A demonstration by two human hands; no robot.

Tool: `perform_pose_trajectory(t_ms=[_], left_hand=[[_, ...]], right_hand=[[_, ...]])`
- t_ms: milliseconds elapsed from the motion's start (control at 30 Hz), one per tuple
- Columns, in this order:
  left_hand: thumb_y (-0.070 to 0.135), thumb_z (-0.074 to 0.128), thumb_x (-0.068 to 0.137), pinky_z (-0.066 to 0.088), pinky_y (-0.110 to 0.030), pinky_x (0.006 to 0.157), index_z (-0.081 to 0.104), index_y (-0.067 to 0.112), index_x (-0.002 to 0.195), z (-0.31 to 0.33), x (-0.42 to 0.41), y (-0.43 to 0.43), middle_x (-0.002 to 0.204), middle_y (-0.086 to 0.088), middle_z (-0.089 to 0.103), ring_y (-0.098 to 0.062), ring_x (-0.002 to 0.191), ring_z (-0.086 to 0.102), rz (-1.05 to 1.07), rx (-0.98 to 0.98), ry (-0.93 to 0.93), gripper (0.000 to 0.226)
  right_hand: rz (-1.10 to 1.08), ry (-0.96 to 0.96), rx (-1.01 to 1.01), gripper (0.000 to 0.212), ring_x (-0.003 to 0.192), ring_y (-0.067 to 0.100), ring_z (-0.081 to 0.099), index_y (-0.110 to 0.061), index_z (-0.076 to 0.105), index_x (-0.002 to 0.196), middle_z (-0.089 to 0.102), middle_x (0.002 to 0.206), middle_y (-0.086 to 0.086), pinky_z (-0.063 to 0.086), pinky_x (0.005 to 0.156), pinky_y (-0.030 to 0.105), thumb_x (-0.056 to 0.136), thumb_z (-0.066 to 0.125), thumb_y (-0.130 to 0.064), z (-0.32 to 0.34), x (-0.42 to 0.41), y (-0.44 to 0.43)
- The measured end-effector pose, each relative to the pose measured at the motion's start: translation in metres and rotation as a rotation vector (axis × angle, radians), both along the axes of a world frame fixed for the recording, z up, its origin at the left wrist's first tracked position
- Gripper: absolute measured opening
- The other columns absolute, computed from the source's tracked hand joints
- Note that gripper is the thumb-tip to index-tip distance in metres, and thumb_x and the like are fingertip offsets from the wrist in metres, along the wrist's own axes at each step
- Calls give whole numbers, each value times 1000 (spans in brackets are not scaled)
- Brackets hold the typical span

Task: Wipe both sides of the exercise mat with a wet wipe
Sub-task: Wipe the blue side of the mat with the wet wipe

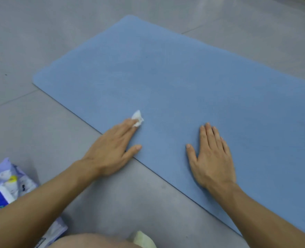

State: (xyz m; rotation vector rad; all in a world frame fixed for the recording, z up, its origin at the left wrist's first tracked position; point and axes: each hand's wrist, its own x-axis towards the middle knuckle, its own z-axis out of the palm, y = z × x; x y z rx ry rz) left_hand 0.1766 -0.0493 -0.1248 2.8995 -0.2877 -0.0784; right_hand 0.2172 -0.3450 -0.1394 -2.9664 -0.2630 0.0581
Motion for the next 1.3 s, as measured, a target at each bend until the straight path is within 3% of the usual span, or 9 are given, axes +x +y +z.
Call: perform_pose_trajectory(t_ms=[200,333,567,667,800,933,1033,1100,1300], left_hand=[[68,17,99,0,-19,122,12,19,164,0,38,21,171,10,2,-4,155,3,193,-61,43,82],[71,17,96,4,-26,127,10,21,164,0,10,-18,171,11,-4,-3,156,-3,3,-98,75,85],[63,30,105,6,-29,126,20,15,163,1,-53,-59,171,5,13,-10,157,5,-284,-33,1,75],[63,23,105,6,-24,125,17,22,163,1,-39,-34,170,8,11,-7,156,9,-162,-30,-15,72],[67,18,101,-8,-11,119,12,28,163,2,1,14,167,15,0,5,151,-1,109,-18,-41,74],[69,20,99,-2,-17,119,11,22,164,2,38,42,171,10,2,-5,156,3,295,-27,59,80],[74,16,95,-5,-20,123,6,19,164,-2,41,20,170,10,-10,-1,154,-11,191,-51,87,89],[70,17,96,1,-27,127,7,17,164,-3,29,-8,170,8,-11,-2,154,-12,38,-57,75,86],[57,32,105,7,-29,126,29,12,160,-1,-38,-89,170,-1,18,-12,157,6,-335,-57,-30,72]], right_hand=[[-10,6,-5,80,157,13,-1,-16,9,163,4,171,-3,5,127,35,96,11,-61,1,0,1],[-8,19,0,80,156,11,-6,-18,5,163,-1,171,-4,4,127,35,96,10,-61,3,0,1],[-11,16,-2,81,156,11,-4,-18,6,163,1,171,-4,5,127,34,96,10,-62,4,0,2],[-9,17,-3,81,156,11,-5,-18,5,163,0,170,-5,3,127,33,96,9,-62,4,0,1],[-11,20,0,81,156,10,-7,-18,5,163,-2,170,-5,2,127,33,96,8,-63,4,-1,1],[-13,16,0,81,156,11,-6,-18,6,163,0,170,-4,3,127,34,95,9,-63,4,-1,1],[-15,19,-2,81,156,11,-6,-18,6,163,0,170,-4,4,127,34,96,9,-63,4,0,1],[-13,19,-6,81,156,11,-6,-18,5,163,0,170,-4,3,127,34,95,9,-62,3,0,1],[-10,17,-3,79,156,13,-3,-18,7,163,2,170,-3,5,127,34,97,10,-61,5,-1,2]])
